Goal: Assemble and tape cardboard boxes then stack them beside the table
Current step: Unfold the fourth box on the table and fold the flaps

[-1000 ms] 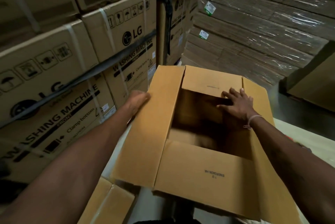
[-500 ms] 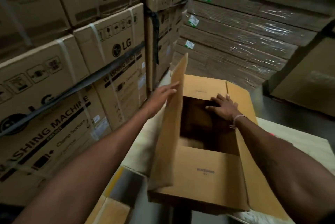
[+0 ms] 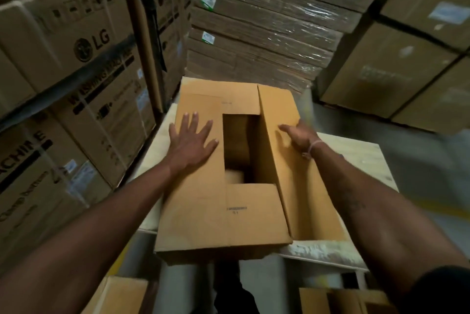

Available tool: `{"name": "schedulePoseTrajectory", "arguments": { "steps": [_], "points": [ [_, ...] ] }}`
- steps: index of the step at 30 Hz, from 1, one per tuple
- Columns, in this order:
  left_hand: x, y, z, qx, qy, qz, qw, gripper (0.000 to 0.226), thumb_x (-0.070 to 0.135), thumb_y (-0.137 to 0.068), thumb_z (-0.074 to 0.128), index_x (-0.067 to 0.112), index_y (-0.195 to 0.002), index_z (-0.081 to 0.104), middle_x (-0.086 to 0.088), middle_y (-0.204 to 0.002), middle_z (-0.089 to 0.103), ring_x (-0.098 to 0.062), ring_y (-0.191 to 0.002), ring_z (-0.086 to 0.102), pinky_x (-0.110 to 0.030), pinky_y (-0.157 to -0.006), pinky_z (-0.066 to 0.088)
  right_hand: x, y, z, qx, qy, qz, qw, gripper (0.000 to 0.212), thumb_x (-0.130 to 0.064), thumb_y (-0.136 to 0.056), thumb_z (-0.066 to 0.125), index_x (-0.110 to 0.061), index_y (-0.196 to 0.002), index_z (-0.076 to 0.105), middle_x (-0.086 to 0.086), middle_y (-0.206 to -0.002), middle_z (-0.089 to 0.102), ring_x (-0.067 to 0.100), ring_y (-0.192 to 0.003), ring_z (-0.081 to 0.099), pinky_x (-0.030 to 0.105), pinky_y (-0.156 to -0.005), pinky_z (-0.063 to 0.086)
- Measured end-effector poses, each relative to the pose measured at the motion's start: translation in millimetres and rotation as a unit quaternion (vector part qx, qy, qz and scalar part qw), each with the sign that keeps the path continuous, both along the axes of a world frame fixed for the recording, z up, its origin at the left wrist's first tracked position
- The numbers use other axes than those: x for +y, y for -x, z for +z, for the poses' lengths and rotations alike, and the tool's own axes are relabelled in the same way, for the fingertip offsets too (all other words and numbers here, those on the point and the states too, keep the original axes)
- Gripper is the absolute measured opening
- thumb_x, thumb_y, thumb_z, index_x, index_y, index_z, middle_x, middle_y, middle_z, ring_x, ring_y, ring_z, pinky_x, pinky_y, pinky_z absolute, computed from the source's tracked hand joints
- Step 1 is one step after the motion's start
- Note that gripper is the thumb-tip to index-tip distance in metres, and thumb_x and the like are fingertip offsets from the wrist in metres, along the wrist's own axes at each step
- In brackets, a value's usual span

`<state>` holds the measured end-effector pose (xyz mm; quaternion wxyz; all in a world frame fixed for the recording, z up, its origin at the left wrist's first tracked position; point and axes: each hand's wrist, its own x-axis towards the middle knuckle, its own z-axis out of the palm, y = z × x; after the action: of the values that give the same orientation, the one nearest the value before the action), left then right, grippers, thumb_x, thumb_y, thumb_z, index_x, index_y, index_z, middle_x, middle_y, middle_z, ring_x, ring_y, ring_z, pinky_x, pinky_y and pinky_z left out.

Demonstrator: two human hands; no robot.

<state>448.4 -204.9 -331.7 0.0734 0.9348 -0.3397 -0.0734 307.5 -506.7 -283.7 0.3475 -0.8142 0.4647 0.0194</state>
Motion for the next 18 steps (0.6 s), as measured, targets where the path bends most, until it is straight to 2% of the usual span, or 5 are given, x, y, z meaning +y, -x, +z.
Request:
{"name": "schedulePoseTrajectory", "arguments": {
  "steps": [4,7,12,15,18],
  "points": [
    [-0.3,0.1,1.8,0.002,0.004,0.002,1.0,0.074,0.071,-0.102,0.021,0.04,-0.165,0.0,-0.007,-0.173,-0.016,-0.032,-0.158,-0.02,-0.066,-0.124,-0.001,-2.9,-6.7,58.2,0.03,0.092,0.007,0.995,0.038,-0.039,-0.092,0.076,-0.011,-0.115,0.064,0.011,-0.114,0.065,0.027,-0.096,0.063,0.035,-0.066,0.051],
    [-1.1,1.2,2.8,-0.002,0.0,-0.001,1.0,0.074,0.071,-0.102,0.021,0.039,-0.165,0.0,-0.008,-0.173,-0.015,-0.032,-0.158,-0.019,-0.066,-0.124,0.001,3.3,-19.4,94.5,-0.002,0.154,0.047,0.987,0.03,-0.039,-0.099,0.061,-0.01,-0.109,0.066,0.013,-0.11,0.069,0.027,-0.092,0.064,0.04,-0.079,0.056],
    [1.2,1.1,3.5,0.0,0.013,0.006,1.0,0.073,0.07,-0.102,0.023,0.04,-0.165,0.002,-0.007,-0.174,-0.013,-0.032,-0.159,-0.016,-0.067,-0.122,0.006,57.0,-32.5,106.0,-0.136,-0.06,0.128,0.981,0.053,-0.053,-0.109,0.037,-0.015,-0.136,0.064,0.011,-0.115,0.069,0.022,-0.082,0.066,0.034,-0.068,0.054],
    [1.8,1.1,6.4,0.014,0.023,0.006,1.0,0.066,0.063,-0.106,0.022,0.04,-0.165,0.006,-0.005,-0.174,-0.011,-0.03,-0.16,-0.014,-0.067,-0.119,0.012,86.4,-30.4,52.5,-0.044,-0.051,0.217,0.974,0.071,-0.068,-0.105,0.027,-0.022,-0.155,0.048,0.007,-0.158,0.045,0.03,-0.133,0.052,0.043,-0.106,0.039],
    [4.5,4.5,9.4,0.022,0.053,0.011,0.998,0.062,0.059,-0.107,0.022,0.042,-0.165,0.007,-0.003,-0.174,-0.009,-0.027,-0.16,-0.013,-0.069,-0.119,0.01,108.7,-21.6,-11.2,0.041,0.069,0.252,0.965,0.077,-0.079,-0.098,0.03,-0.042,-0.165,0.018,0.004,-0.175,-0.006,0.046,-0.158,0.003,0.064,-0.124,0.012]
  ]
}}
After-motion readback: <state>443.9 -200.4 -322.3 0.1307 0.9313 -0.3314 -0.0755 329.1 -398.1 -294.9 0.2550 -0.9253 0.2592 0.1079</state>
